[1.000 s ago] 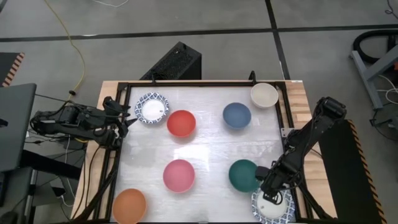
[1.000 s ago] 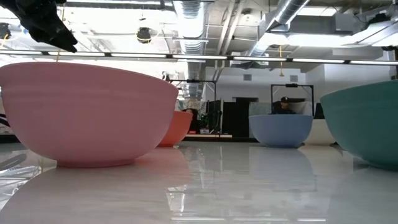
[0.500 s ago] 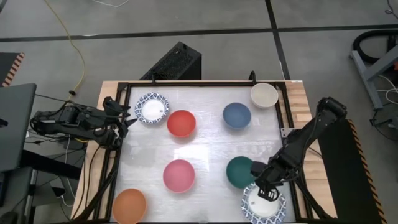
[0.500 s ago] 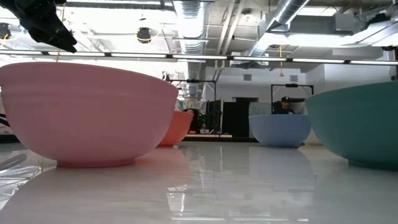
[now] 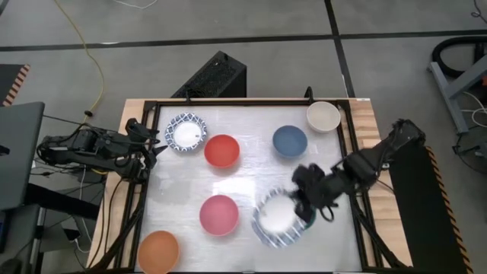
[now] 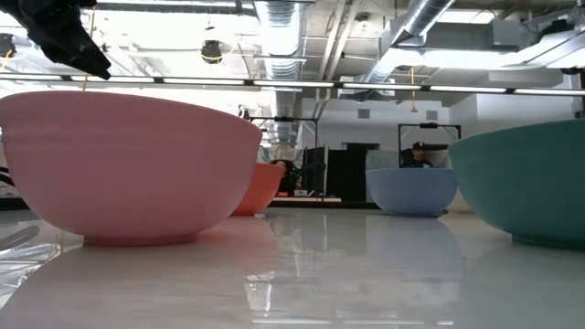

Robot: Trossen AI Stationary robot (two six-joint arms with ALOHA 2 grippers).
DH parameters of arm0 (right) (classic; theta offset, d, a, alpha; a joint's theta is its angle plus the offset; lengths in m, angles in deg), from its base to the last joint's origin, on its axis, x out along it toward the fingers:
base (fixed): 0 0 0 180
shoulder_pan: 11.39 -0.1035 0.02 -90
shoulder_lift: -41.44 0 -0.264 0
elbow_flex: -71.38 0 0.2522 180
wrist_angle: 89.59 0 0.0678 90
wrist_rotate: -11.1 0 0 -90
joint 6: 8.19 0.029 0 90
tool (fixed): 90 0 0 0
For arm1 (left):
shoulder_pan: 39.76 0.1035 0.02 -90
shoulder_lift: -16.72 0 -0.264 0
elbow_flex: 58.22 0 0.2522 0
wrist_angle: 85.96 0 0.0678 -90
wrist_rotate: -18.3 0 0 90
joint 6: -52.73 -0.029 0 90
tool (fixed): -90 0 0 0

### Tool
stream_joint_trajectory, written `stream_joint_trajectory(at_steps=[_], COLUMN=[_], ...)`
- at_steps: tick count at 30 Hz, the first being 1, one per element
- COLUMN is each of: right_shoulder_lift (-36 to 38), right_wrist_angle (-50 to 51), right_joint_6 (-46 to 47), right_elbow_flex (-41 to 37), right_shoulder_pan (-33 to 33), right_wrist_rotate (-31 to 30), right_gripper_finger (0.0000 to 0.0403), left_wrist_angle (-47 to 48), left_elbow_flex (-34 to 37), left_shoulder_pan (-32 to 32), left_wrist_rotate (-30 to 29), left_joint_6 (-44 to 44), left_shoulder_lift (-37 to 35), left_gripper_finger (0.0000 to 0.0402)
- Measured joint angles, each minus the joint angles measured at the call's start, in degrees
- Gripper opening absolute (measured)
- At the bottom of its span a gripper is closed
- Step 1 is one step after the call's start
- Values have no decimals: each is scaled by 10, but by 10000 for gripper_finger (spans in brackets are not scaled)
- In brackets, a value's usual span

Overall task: Nest bowls inside each other
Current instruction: Stack the white pattern bowl on top of the white pattern bowl

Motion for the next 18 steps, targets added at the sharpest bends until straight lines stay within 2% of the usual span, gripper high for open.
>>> stream_joint_trajectory(at_steps=[5,11,14,18], right_shoulder_lift=[-2,-50,-93,-170], right_wrist_angle=[-49,-183,-253,-374], right_joint_6=[-84,-151,-181,-211], right_elbow_flex=[11,7,7,7], right_shoulder_pan=[108,265,334,407], right_wrist_rotate=[-33,-44,-8,99], right_gripper_finger=[8,7,7,7], left_wrist_angle=[0,0,-1,-1], left_elbow_flex=[0,0,0,0], left_shoulder_pan=[0,0,0,0], left_wrist_rotate=[-1,-1,-1,-1], left_joint_6=[-15,-28,-35,-41], left_shoulder_lift=[0,0,0,0], left_gripper_finger=[314,314,314,314])
